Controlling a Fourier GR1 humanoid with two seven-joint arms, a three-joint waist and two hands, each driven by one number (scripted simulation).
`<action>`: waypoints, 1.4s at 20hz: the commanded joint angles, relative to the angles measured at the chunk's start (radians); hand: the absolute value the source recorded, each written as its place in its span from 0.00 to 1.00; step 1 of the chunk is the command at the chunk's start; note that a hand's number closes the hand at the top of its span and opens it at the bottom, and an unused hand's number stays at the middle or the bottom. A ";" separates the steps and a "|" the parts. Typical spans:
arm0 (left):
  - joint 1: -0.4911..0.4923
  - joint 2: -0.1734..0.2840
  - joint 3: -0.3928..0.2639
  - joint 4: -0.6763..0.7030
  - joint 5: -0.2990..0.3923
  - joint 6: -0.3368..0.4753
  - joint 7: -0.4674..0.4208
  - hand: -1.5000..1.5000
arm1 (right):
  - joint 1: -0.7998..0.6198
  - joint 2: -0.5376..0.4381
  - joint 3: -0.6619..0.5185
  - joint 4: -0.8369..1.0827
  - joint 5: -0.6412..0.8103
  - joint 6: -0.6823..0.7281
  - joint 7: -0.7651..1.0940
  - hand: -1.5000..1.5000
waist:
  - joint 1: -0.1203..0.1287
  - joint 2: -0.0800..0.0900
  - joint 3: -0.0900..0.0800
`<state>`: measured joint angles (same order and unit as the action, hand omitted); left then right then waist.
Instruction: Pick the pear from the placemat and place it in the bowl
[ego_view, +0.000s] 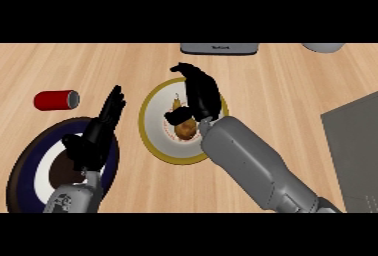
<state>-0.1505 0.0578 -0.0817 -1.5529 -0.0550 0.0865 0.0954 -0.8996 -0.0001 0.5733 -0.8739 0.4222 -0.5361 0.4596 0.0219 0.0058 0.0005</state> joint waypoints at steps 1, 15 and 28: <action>-0.038 -0.006 0.015 0.012 -0.009 0.022 0.023 0.50 | 0.073 0.000 -0.021 -0.107 -0.027 -0.092 -0.120 0.00 | -0.020 -0.005 0.000; 0.068 0.007 0.036 0.035 0.018 -0.030 -0.094 0.50 | 0.302 -0.079 -0.191 -0.501 -0.164 -0.027 -0.136 0.00 | -0.029 -0.008 0.000; 0.024 -0.017 0.020 -0.019 -0.007 -0.016 0.018 0.50 | 0.548 -0.139 -0.298 -0.753 -0.283 0.246 -0.240 0.00 | -0.021 -0.006 0.000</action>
<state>-0.1312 0.0632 -0.0413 -1.5532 -0.0458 0.0583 0.0862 -0.3723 -0.1456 0.3259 -1.6181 0.1530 -0.3634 0.2496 -0.0029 -0.0013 0.0002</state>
